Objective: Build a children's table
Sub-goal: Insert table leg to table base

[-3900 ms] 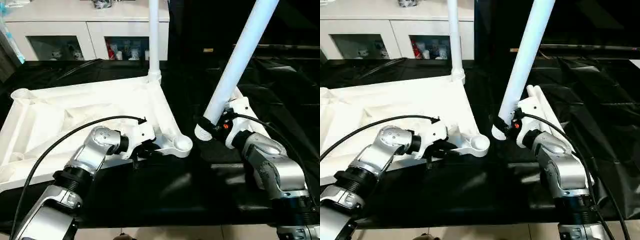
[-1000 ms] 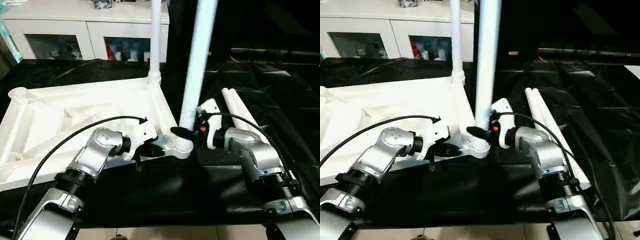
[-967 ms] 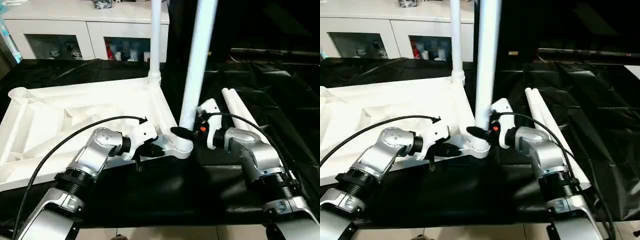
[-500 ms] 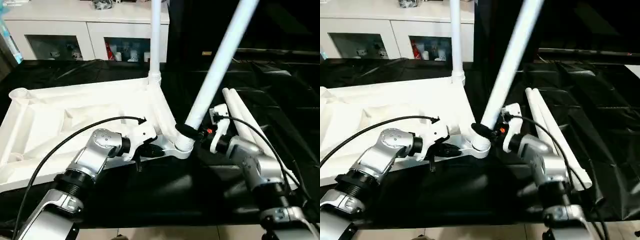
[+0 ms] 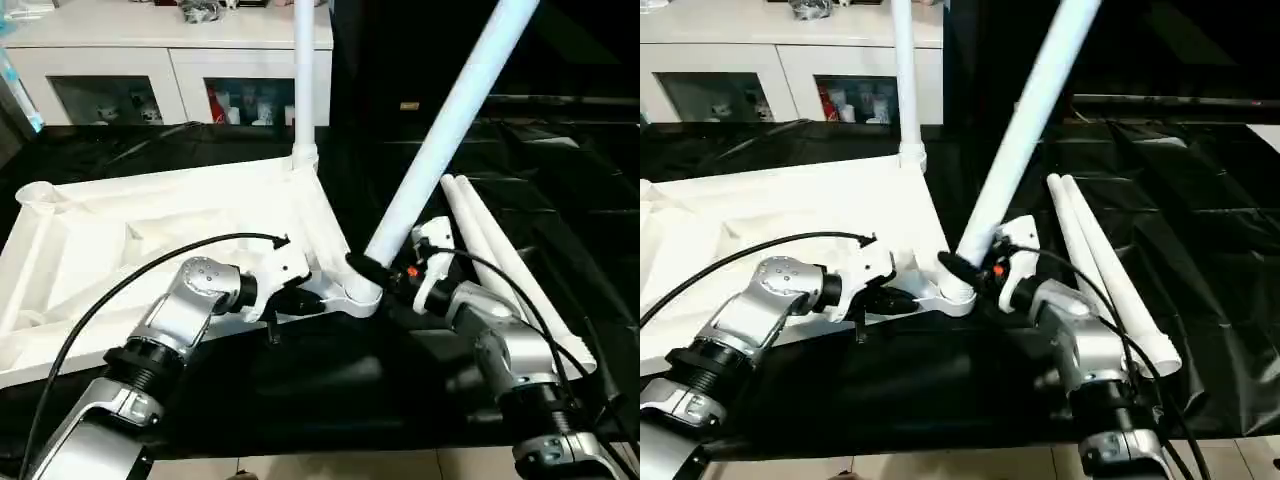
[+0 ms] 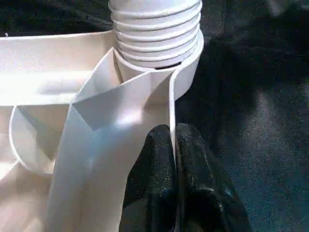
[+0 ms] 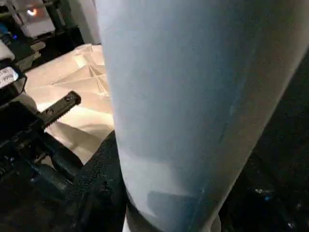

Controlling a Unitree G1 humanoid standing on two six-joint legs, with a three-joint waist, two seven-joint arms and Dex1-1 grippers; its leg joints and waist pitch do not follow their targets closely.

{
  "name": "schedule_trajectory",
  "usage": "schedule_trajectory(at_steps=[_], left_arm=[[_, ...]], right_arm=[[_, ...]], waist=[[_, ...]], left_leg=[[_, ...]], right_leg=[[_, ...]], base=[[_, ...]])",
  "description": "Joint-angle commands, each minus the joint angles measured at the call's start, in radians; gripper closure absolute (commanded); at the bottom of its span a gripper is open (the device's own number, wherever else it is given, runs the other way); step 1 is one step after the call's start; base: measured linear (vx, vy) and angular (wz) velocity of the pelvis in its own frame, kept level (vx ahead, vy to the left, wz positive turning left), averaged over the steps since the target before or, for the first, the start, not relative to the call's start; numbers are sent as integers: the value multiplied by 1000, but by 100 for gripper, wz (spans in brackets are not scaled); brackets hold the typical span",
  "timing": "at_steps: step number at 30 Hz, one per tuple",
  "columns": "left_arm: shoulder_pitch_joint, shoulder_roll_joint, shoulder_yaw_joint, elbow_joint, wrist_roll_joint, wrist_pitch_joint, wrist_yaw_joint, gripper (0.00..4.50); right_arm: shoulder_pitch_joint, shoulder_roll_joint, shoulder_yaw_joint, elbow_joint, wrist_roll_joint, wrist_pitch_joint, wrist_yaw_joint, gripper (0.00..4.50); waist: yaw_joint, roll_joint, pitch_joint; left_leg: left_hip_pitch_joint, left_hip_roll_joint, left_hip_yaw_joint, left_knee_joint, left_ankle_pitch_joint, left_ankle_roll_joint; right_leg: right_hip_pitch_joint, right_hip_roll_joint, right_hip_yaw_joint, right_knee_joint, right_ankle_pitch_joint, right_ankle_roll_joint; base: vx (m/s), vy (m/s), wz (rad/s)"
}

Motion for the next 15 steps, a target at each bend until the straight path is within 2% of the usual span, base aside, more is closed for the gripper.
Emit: schedule_trajectory(at_steps=[1,2,3,4,5,7,8,9,12,14,15], left_arm=[[14,29,-9,-30,18,-8,-13,450],[15,29,-9,-30,18,-8,-14,450],[24,38,-18,-43,23,-10,-20,450],[24,38,-18,-43,23,-10,-20,450],[28,44,-24,-49,27,-12,-25,450],[38,59,-41,-63,41,-22,-30,450],[38,59,-41,-63,41,-22,-30,450],[42,63,-48,-73,42,-22,-34,450],[46,63,-52,-82,41,-18,-33,450],[43,59,-56,-82,40,-18,-34,450],[38,57,-57,-76,41,-20,-34,450]], right_arm=[[17,-25,64,55,-76,24,0,259],[16,-26,65,56,-77,24,1,259],[-2,-25,76,69,-84,23,8,259],[-2,-25,76,69,-84,23,8,259],[-10,-26,81,76,-89,22,11,259],[-31,-25,92,101,-101,23,20,259],[-31,-25,92,101,-101,23,20,259],[-49,-31,107,124,-112,24,36,259],[-55,-43,127,133,-121,25,57,259],[-61,-59,141,147,-128,23,79,259],[-63,-64,143,155,-131,19,84,259]], waist=[[9,3,-64],[9,3,-64],[7,-5,-62],[7,-5,-62],[4,-17,-60],[7,-19,-59],[8,-16,-60],[7,-21,-60],[5,-21,-57],[7,-16,-59],[7,-20,-60]], left_leg=[[8,38,-17,-74,-299,7],[8,37,-17,-75,-301,6],[4,37,-18,-77,-294,9],[4,37,-18,-77,-294,9],[2,36,-17,-78,-299,10],[4,36,-19,-79,-295,6],[6,37,-19,-79,-299,4],[13,38,-18,-79,-318,-1],[16,39,-19,-82,-347,-6],[20,39,-19,-82,-359,-13],[21,39,-19,-82,-366,-15]], right_leg=[[50,-78,53,-82,-338,-174],[50,-78,52,-83,-342,-172],[52,-80,51,-82,-374,-162],[52,-80,51,-82,-374,-162],[52,-80,50,-89,-407,-144],[49,-83,51,-93,-451,-122],[46,-83,52,-93,-454,-120],[42,-83,52,-96,-459,-121],[40,-79,52,-94,-450,-127],[39,-79,54,-94,-441,-129],[40,-77,53,-94,-432,-132]], base=[[0,0,0],[0,0,0],[0,0,0],[0,0,0],[0,0,0],[0,0,0],[0,0,0],[0,0,0],[0,0,0],[0,0,0],[0,0,0]])
